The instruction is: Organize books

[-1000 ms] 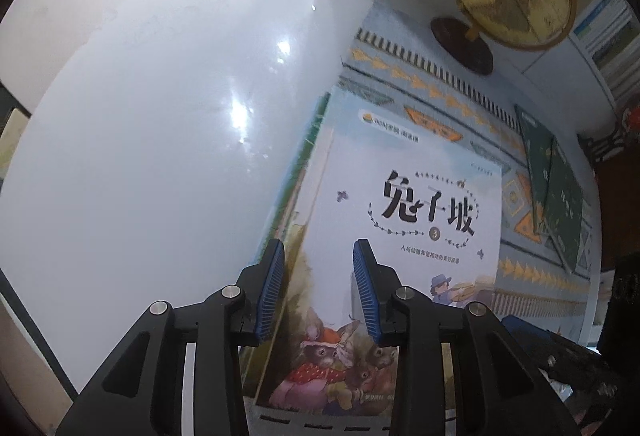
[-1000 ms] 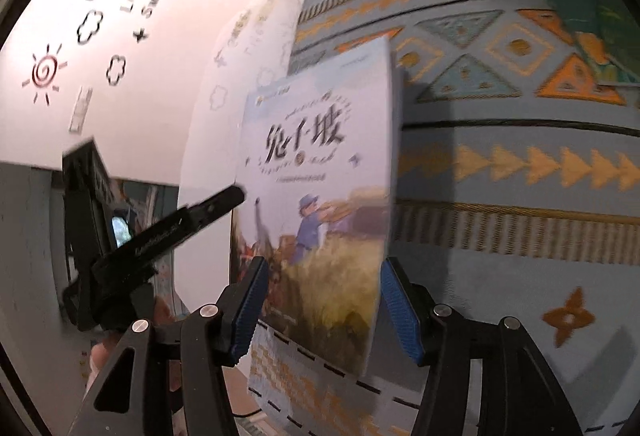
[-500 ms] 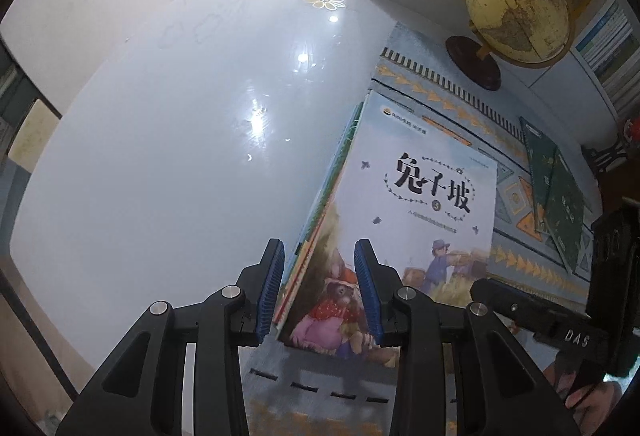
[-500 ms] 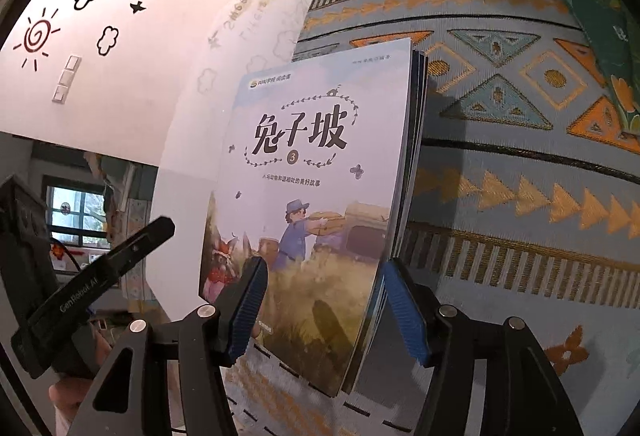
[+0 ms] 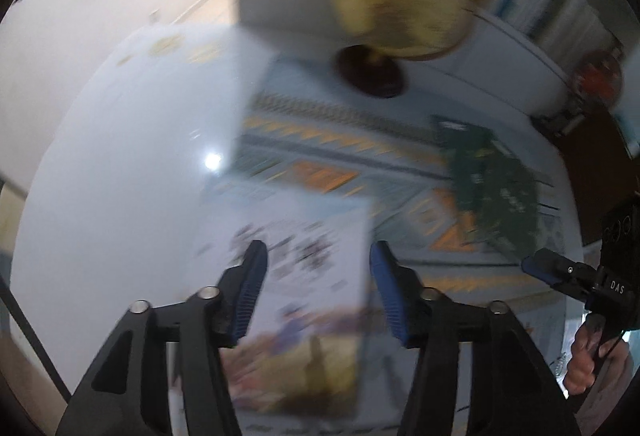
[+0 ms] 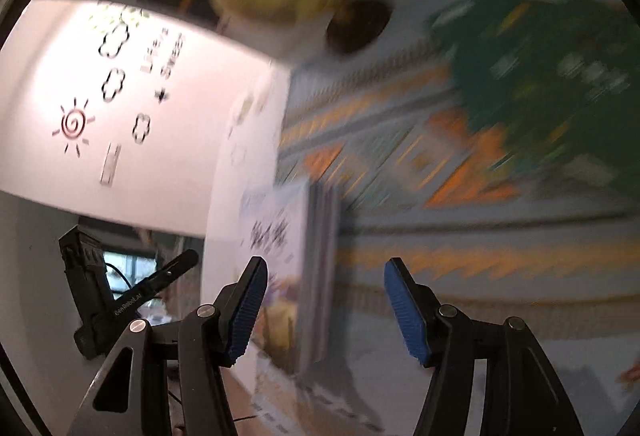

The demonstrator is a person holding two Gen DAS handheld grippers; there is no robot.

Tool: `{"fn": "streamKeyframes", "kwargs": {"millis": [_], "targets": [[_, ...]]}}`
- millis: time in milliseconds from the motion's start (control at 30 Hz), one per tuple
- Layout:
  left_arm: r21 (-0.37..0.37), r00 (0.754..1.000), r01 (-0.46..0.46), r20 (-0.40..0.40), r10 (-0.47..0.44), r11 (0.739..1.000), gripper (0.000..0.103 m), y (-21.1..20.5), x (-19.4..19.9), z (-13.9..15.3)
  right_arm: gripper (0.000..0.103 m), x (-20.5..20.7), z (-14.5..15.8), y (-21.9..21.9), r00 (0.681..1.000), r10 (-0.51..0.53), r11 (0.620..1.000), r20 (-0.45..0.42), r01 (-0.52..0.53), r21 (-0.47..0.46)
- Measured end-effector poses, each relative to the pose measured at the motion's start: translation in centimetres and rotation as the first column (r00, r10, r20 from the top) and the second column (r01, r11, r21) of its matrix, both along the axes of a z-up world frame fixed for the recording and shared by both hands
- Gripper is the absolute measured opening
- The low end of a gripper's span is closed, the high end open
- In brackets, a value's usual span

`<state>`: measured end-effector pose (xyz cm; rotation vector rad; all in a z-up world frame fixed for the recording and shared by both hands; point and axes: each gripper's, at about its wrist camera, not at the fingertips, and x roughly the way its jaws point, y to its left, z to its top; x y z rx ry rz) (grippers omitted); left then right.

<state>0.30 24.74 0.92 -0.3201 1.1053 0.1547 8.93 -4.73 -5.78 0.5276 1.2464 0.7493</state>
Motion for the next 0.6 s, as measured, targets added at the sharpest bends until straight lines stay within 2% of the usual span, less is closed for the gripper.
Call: {"fn": "streamKeyframes", "kwargs": {"millis": [100, 200, 367, 500, 600], "targets": [[-0.031, 0.996, 0.086, 0.012, -0.086, 0.996, 0.06, -4.2, 4.1, 0.0, 0.06, 1.6, 0.2, -4.9, 0.997, -0.077, 0.997, 0.009, 0.077, -0.008], [-0.029, 0.987, 0.161, 0.006, -0.161, 0.986, 0.063, -8.6, 7.8, -0.8, 0.06, 2.9, -0.3, -9.9, 0.983, -0.183, 0.983, -0.003, 0.183, -0.032], [-0.081, 0.962, 0.264, -0.042, -0.268, 0.961, 0.063, -15.8, 13.4, -3.9, 0.06, 5.5, -2.3, -16.2, 0.954, -0.295, 0.954, -0.055, 0.291, -0.071], [-0.118, 0.936, 0.335, -0.072, -0.345, 0.935, 0.063, -20.5, 16.2, -7.0, 0.06, 7.4, -4.5, -18.5, 0.944, -0.319, 0.946, -0.081, 0.312, -0.092], [-0.106, 0.914, 0.379, -0.112, -0.39, 0.919, 0.063, -23.4, 17.5, -9.2, 0.06, 8.6, -6.4, -18.8, 0.941, -0.322, 0.945, -0.105, 0.312, -0.097]]}}
